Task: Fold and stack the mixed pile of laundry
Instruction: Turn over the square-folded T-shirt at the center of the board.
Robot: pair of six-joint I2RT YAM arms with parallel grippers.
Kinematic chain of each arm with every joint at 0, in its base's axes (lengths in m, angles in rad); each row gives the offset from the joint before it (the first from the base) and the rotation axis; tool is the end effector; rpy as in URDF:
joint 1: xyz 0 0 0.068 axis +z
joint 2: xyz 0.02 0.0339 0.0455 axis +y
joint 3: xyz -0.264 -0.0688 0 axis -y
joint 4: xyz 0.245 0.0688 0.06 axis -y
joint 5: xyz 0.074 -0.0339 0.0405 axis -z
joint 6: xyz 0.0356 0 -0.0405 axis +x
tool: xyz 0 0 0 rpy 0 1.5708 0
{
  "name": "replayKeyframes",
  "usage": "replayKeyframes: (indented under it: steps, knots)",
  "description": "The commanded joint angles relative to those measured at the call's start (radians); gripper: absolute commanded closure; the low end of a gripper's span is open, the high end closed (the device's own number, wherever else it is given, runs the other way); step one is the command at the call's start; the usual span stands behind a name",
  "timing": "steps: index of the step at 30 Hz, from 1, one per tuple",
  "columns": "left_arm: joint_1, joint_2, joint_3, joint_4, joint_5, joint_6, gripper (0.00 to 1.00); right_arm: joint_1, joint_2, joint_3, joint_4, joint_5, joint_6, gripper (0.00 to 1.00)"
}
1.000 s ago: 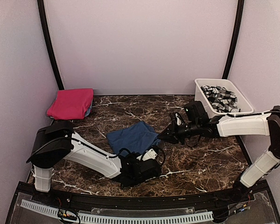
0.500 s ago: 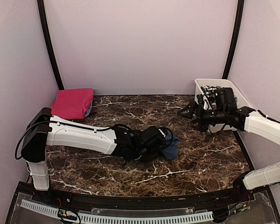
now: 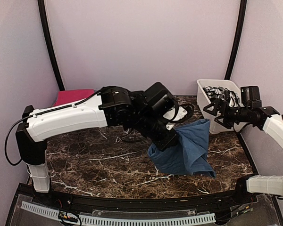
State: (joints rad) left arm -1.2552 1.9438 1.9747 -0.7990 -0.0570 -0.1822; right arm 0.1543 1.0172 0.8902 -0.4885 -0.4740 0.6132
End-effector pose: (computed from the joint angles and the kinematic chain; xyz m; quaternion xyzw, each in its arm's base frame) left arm 0.1379 -0.4158 0.3508 0.4608 0.7966 -0.2374 0.3112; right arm 0.2130 0.0496 0.3055 0.0912 0.8652 0.3606 0.3363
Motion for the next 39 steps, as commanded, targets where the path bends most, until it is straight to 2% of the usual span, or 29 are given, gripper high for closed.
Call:
replayKeyframes:
  steps: [1,4,7,12,16,25,29,31,35,37,39]
  knots:
    - [0.035,-0.055,0.119,-0.075,0.312,-0.103,1.0,-0.066,-0.029,0.055,-0.06,-0.025,-0.086,0.01]
    - [0.089,-0.057,0.099,-0.04,0.479,-0.174,1.0,-0.098,-0.03,0.064,-0.072,-0.041,-0.105,0.01]
    - [0.185,-0.061,-0.018,0.042,0.572,-0.265,1.0,-0.115,-0.021,0.062,-0.075,-0.058,-0.111,0.01]
    - [0.351,-0.053,-0.342,0.318,0.762,-0.416,1.0,-0.119,-0.009,0.051,-0.067,-0.08,-0.11,0.01]
    - [0.447,-0.019,-0.479,0.416,0.772,-0.439,1.0,-0.12,-0.007,0.036,-0.059,-0.092,-0.105,0.01]
    - [0.688,0.062,-0.683,0.579,0.835,-0.466,1.0,-0.12,-0.002,-0.001,-0.028,-0.141,-0.094,0.02]
    - [0.759,0.098,-0.778,0.662,0.851,-0.487,1.0,-0.119,0.003,-0.011,-0.028,-0.169,-0.107,0.04]
    - [0.77,0.095,-0.823,0.674,0.827,-0.484,0.97,-0.118,-0.005,-0.017,-0.031,-0.18,-0.118,0.04]
    - [0.77,0.046,-0.885,0.65,0.717,-0.462,0.82,-0.117,-0.016,-0.047,-0.023,-0.199,-0.128,0.04]
    - [0.77,0.005,-0.899,0.62,0.646,-0.452,0.73,-0.114,-0.018,-0.06,-0.021,-0.212,-0.131,0.04]
    - [0.771,-0.037,-0.905,0.592,0.574,-0.445,0.6,-0.104,-0.022,-0.073,-0.019,-0.215,-0.137,0.05]
